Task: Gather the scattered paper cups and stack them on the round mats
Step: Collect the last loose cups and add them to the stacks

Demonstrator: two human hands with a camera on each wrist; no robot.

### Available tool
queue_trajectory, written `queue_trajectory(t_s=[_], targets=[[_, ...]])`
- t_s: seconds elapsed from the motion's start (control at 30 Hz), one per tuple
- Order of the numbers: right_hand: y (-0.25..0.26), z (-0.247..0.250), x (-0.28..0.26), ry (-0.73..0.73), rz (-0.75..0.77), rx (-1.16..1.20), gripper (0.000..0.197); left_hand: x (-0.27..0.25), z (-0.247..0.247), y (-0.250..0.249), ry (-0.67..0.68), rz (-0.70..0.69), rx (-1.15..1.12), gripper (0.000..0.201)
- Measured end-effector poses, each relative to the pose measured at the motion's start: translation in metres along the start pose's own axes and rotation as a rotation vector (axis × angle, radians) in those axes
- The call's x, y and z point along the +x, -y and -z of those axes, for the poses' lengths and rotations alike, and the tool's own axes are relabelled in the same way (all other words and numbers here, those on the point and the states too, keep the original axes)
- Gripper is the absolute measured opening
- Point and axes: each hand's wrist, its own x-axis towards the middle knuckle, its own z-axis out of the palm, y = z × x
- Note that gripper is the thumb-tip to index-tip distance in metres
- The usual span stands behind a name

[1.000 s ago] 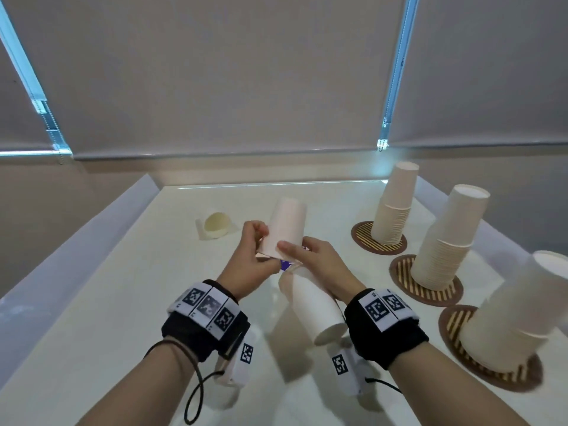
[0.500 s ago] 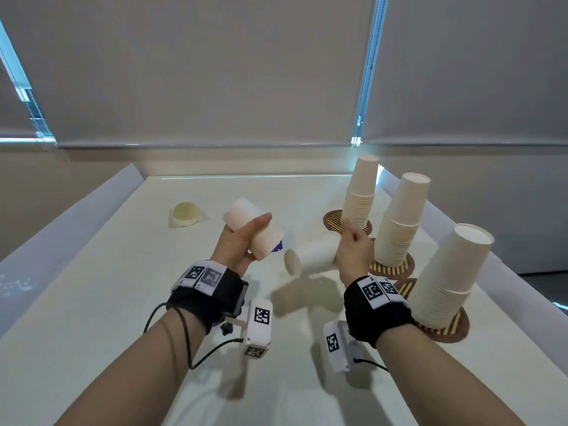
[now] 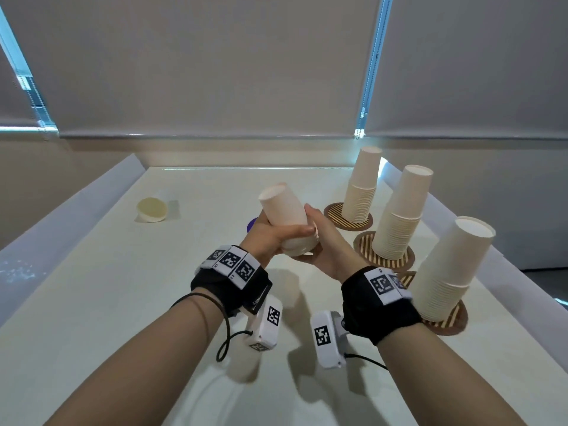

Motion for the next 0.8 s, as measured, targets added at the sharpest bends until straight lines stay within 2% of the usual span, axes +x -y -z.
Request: queue_trajectory(t_s=[0.07, 0.17, 0.2, 0.3, 0.43, 0.5, 0.57, 0.7, 0.8], targets=[[0.018, 0.006, -0.010, -0.139, 0.072, -0.188, 0.038, 0.002, -0.014, -0.010, 0.059, -0.016, 0.049, 0.070], [0.047, 0.021, -0.026, -0.433, 0.211, -0.392, 0.070, 0.009, -0.052, -0.029, 0.178, -0.066, 0.064, 0.058], [0.056, 0.028, -0.036, -0.511, 0.252, -0.463, 0.074, 0.011, -0.067, -0.036, 0.218, -0.084, 0.050, 0.055], [0.076, 0.057, -0.075, -0.774, 0.387, -0.639, 0.065, 0.020, -0.119, -0.052, 0.333, -0.143, 0.082, 0.061], [0.088, 0.105, -0.103, -1.035, 0.637, -0.563, 0.070, 0.020, -0.182, -0.053, 0.470, -0.241, 0.197, 0.072], [0.084, 0.125, -0.103, -1.097, 0.687, -0.495, 0.062, 0.022, -0.204, -0.043, 0.516, -0.270, 0.296, 0.069], [0.077, 0.137, -0.100, -1.120, 0.646, -0.476, 0.052, 0.024, -0.216, -0.028, 0.526, -0.291, 0.404, 0.064], [0.051, 0.151, -0.084, -1.075, 0.565, -0.444, 0.056, 0.030, -0.207, 0.002, 0.495, -0.242, 0.476, 0.068], [0.033, 0.159, -0.074, -1.063, 0.451, -0.424, 0.060, 0.037, -0.191, 0.009, 0.566, -0.198, 0.596, 0.076]])
